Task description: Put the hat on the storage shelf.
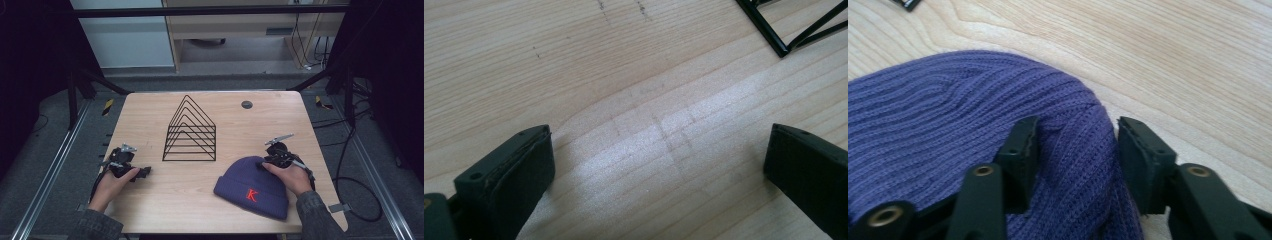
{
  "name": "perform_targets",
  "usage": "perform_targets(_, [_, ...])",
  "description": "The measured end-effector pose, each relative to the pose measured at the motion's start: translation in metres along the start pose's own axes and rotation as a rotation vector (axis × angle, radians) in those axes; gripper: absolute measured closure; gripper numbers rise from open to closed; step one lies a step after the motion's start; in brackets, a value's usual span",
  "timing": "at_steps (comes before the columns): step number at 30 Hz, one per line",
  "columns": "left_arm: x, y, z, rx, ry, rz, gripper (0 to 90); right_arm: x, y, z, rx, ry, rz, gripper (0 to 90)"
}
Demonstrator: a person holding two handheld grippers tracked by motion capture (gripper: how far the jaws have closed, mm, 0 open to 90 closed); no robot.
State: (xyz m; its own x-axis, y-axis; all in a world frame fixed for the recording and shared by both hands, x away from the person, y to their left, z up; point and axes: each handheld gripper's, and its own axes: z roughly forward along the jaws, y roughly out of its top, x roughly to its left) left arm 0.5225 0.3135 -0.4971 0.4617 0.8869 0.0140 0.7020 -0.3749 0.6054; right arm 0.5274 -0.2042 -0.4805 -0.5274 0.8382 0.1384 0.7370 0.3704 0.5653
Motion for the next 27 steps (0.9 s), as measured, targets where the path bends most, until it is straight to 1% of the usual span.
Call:
perform_targets(2, [0.0,0.0,0.0,0.0,0.0,0.001,0.0,0.0,0.0,0.0,0.001,0.005,-0.003,54.1])
perform_targets(7, [0.0,0.0,0.0,0.001,-0.001,0.002,0.0,0.001,0.0,0.0,0.001,0.017,-0.016,62.4])
perform_targets(8, [0.0,0.0,0.0,0.0,-0.001,0.002,0.0,0.001,0.0,-0.001,0.001,0.018,-0.024,65.7])
perform_targets(9, [0.0,0.0,0.0,0.0,-0.001,0.002,0.0,0.002,-0.001,-0.001,-0.001,0.02,-0.027,67.8])
perform_targets(10, [0.0,0.0,0.0,0.001,-0.001,0.002,0.0,0.002,-0.001,-0.001,-0.001,0.02,-0.027,67.8])
perform_targets(11, [0.0,0.0,0.0,0.001,-0.001,0.002,0.0,0.002,-0.001,-0.002,-0.001,0.021,-0.034,72.0])
perform_targets(12, [0.0,0.0,0.0,0.001,-0.001,0.002,0.0,0.002,-0.001,-0.002,-0.001,0.021,-0.034,72.0])
perform_targets(13, [0.0,0.0,0.0,0.001,-0.001,0.002,0.0,0.002,-0.001,-0.002,-0.005,0.021,-0.04,75.2])
perform_targets(19, [0.0,0.0,0.0,0.0,-0.001,0.002,0.0,0.004,0.0,-0.004,-0.005,0.02,-0.047,78.6])
perform_targets(21, [0.0,0.0,0.0,0.0,-0.001,0.002,0.0,0.005,0.0,-0.006,-0.007,0.019,-0.064,79.7])
perform_targets(22, [0.0,0.0,0.0,0.0,-0.001,0.002,0.0,0.006,0.0,-0.007,-0.009,0.02,-0.059,80.0])
perform_targets(24, [0.0,0.0,0.0,0.0,-0.001,0.002,0.0,0.008,0.0,-0.012,-0.022,0.01,-0.075,80.4])
perform_targets(25, [0.0,0.0,0.0,0.0,-0.001,0.002,0.0,0.008,0.0,-0.012,-0.022,0.01,-0.075,80.4])
perform_targets(26, [0.0,0.0,0.0,0.0,-0.001,0.002,0.0,0.011,0.0,-0.018,-0.039,0.009,-0.087,80.5])
perform_targets(27, [0.0,0.0,0.0,0.0,-0.001,0.002,0.0,0.011,0.0,-0.02,-0.045,0.009,-0.093,80.6])
